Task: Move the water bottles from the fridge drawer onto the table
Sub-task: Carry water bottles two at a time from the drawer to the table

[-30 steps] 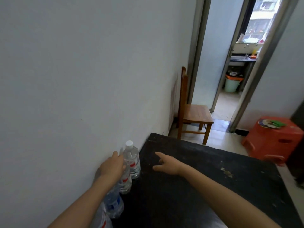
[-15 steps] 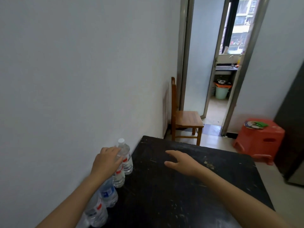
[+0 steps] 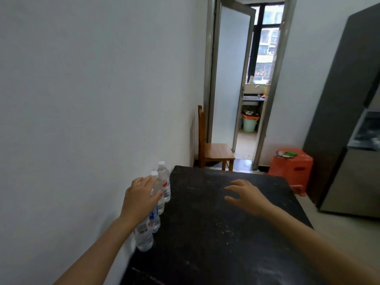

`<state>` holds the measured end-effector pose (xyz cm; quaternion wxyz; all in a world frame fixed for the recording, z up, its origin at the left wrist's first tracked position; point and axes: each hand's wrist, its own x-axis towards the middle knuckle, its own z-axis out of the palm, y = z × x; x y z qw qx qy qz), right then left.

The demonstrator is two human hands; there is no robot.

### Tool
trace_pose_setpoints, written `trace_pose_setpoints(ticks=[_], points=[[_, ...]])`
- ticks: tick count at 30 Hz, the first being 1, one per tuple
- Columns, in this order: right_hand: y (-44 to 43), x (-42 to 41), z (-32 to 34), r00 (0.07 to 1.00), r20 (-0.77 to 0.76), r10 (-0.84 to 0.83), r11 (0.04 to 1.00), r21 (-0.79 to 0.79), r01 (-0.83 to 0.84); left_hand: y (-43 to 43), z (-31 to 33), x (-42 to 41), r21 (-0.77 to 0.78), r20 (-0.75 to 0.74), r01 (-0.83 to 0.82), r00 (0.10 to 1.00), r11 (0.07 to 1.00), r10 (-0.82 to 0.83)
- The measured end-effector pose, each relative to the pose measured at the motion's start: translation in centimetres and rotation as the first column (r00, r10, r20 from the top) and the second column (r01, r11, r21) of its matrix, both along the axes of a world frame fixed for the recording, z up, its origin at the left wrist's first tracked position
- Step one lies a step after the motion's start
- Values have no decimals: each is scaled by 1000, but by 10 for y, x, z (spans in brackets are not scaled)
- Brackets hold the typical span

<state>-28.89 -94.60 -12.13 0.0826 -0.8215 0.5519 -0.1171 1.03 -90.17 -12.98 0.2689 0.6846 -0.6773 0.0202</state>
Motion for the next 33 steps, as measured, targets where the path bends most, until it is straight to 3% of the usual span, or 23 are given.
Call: trace_pose_setpoints(ticks=[3, 16, 23, 33], points=[[50, 5, -9, 999, -12, -46, 999, 4, 46, 37, -11, 8, -30, 23, 81, 997, 996, -80], [205, -28, -15, 958, -86, -272, 960, 42, 277, 132, -27, -30, 23, -133, 239, 963, 971, -234], [291, -99, -11, 916, -61, -397, 918, -13, 397, 181, -25, -100, 34, -92, 362, 929, 932, -358], [476, -220, -26, 846, -47, -531, 843, 77, 533, 303, -33, -243, 65, -104, 539, 840, 840, -532]])
